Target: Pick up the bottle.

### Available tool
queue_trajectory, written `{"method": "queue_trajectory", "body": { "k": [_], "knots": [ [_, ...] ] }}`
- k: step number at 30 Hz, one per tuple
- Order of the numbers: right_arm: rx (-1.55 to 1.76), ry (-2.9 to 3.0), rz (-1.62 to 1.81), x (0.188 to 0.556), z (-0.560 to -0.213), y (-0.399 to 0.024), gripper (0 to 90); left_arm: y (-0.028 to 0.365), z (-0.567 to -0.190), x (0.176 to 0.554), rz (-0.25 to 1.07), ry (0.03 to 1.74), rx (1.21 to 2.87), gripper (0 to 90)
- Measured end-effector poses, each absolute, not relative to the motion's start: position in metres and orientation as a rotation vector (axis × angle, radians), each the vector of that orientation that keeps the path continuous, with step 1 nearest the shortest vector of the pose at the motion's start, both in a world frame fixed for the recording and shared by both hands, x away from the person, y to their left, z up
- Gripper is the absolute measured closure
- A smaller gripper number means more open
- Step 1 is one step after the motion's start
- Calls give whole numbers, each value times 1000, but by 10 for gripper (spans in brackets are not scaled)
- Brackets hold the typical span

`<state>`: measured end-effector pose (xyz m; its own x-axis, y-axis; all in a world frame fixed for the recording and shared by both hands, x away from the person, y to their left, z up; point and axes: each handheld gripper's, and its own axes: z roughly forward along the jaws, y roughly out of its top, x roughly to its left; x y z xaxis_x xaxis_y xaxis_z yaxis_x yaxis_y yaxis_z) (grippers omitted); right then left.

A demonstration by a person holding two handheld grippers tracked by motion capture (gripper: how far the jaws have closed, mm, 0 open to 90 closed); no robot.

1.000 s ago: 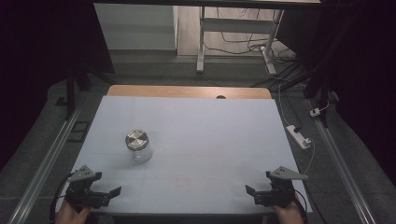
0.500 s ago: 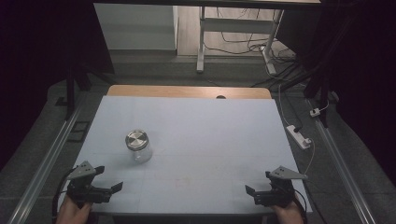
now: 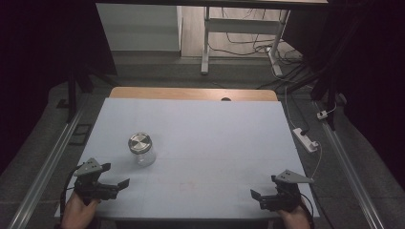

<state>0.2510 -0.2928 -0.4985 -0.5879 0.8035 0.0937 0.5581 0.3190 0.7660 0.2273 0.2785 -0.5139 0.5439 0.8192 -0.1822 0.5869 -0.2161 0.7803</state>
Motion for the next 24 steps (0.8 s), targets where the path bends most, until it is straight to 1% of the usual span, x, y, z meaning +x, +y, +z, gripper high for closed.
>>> {"method": "queue_trajectory", "body": {
  "k": [7, 15, 24],
  "knots": [
    [1224, 2287, 1138, 251, -498, -293, 0, 276, -514, 239, 335, 1145, 1903, 0],
    [1223, 2290, 1136, 251, -499, -292, 0, 272, -512, 254, 340, 1157, 1928, 0],
    [1222, 2290, 1138, 251, -499, -292, 0, 262, -511, 272, 385, 1130, 1975, 0]
  ]
}}
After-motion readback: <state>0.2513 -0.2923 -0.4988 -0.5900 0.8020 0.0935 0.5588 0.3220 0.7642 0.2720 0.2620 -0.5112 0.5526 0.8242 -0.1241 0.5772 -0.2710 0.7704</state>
